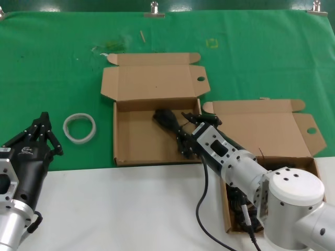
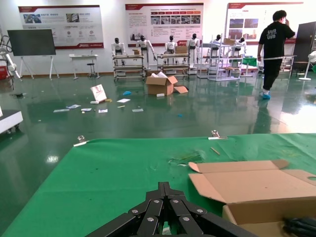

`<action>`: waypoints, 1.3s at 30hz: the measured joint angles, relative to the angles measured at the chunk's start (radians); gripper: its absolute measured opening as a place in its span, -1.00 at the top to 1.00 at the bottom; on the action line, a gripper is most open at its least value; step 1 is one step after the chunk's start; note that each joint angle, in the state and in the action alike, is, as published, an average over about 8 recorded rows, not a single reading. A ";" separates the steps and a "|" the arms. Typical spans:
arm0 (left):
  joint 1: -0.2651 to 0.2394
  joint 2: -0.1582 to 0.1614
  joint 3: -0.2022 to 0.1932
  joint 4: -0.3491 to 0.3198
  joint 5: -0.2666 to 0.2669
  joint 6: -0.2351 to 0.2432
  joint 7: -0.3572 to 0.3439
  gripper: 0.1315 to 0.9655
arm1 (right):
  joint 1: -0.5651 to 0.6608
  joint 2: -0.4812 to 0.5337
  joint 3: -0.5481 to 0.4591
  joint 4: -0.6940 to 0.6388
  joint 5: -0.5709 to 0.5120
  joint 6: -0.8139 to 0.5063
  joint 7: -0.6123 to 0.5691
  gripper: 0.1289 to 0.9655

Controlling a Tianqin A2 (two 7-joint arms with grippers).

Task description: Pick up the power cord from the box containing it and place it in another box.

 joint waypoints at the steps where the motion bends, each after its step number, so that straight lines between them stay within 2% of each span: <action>1: 0.000 0.000 0.000 0.000 0.000 0.000 0.000 0.98 | 0.002 0.006 -0.006 0.006 0.004 0.003 -0.002 0.75; 6: 0.000 0.000 0.000 0.000 0.000 0.000 0.000 0.98 | -0.001 0.040 -0.018 0.049 0.015 0.022 -0.009 0.60; 10: 0.000 0.000 0.000 0.000 0.000 0.000 0.000 0.98 | -0.026 0.096 0.024 0.157 0.008 0.046 0.003 0.55; 12: 0.000 0.000 0.000 0.000 0.000 0.000 0.000 0.98 | -0.052 0.136 0.074 0.236 -0.011 0.048 0.030 0.55; 17: 0.000 0.000 0.000 0.000 0.000 0.000 0.000 0.98 | -0.168 0.266 0.270 0.462 -0.098 0.005 0.173 0.30; 21: 0.000 0.000 0.000 0.000 0.000 0.000 0.000 0.98 | -0.252 0.349 0.388 0.579 -0.149 -0.027 0.276 0.16; 29: 0.000 0.000 0.000 0.000 0.000 0.000 0.000 0.96 | -0.296 0.346 0.451 0.595 -0.190 -0.046 0.320 -0.34; 33: 0.000 0.000 0.000 0.000 0.000 0.000 0.000 0.94 | -0.315 0.321 0.481 0.582 -0.217 -0.058 0.335 -0.48; 39: 0.000 0.000 0.000 0.000 0.000 0.000 0.000 0.80 | -0.348 0.279 0.535 0.560 -0.266 -0.078 0.361 -0.72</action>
